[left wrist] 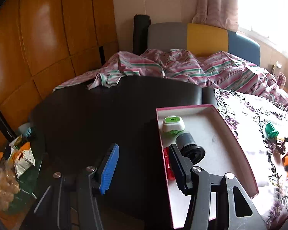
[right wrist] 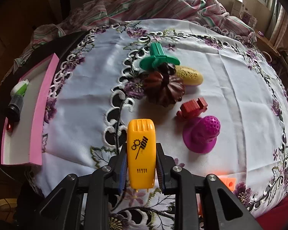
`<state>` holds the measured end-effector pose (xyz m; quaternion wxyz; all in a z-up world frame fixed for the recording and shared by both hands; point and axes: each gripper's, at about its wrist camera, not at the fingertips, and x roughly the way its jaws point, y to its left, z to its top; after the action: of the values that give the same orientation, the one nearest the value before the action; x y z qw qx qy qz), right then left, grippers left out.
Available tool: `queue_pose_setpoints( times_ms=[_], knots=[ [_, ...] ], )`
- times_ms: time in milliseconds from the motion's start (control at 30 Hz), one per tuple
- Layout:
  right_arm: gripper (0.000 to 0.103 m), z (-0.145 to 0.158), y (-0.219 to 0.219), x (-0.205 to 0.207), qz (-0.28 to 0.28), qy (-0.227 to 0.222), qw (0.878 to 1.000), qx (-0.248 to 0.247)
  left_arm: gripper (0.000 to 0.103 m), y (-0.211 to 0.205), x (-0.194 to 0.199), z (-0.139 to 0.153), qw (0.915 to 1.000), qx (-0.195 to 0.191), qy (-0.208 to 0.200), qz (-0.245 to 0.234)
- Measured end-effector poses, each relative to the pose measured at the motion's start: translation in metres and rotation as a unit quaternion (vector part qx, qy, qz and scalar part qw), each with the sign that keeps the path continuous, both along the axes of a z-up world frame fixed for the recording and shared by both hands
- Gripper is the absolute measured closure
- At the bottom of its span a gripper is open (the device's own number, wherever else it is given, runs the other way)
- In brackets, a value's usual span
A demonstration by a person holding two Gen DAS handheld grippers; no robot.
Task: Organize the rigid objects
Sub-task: 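Lower the black cup into the tray and open the left tool, then carry the yellow piece into the tray and release it with the right tool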
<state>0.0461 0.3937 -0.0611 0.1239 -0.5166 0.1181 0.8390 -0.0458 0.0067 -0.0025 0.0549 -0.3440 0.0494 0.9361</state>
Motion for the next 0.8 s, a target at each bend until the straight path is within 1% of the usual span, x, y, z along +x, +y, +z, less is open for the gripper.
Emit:
queue_pose_setpoints(
  times_ms=[133,200,300,367,467,533,700,800],
  knots=[
    [0.078,0.027,-0.03,-0.014,0.039,0.038,0.998,-0.012,0.048,-0.012,-0.002,-0.007,0.9998,0.005,-0.009,0.015],
    [0.078,0.039,-0.055,-0.025,0.072,0.055,0.996,-0.022,0.048,-0.019,-0.002,-0.01,0.9996,0.004,-0.012,0.024],
    [0.078,0.048,-0.098,-0.044,0.13,0.071,0.988,-0.041,0.048,-0.031,-0.002,-0.015,0.999,0.004,-0.016,0.041],
    [0.078,0.048,-0.132,-0.056,0.171,0.075,0.981,-0.058,0.048,-0.038,-0.003,-0.017,0.9985,0.007,-0.021,0.05],
    [0.078,0.037,-0.181,-0.076,0.224,0.064,0.969,-0.085,0.048,-0.046,-0.003,-0.019,0.998,0.008,-0.022,0.059],
    [0.078,0.025,-0.211,-0.088,0.25,0.05,0.963,-0.09,0.048,-0.05,-0.003,-0.02,0.9978,0.008,-0.022,0.063],
    [0.078,-0.011,-0.26,-0.109,0.276,0.005,0.956,-0.102,0.048,-0.057,-0.003,-0.025,0.9972,0.009,-0.028,0.068],
    [0.078,-0.026,-0.277,-0.114,0.279,-0.013,0.954,-0.109,0.048,-0.06,-0.004,-0.029,0.9968,0.009,-0.034,0.071]
  ],
)
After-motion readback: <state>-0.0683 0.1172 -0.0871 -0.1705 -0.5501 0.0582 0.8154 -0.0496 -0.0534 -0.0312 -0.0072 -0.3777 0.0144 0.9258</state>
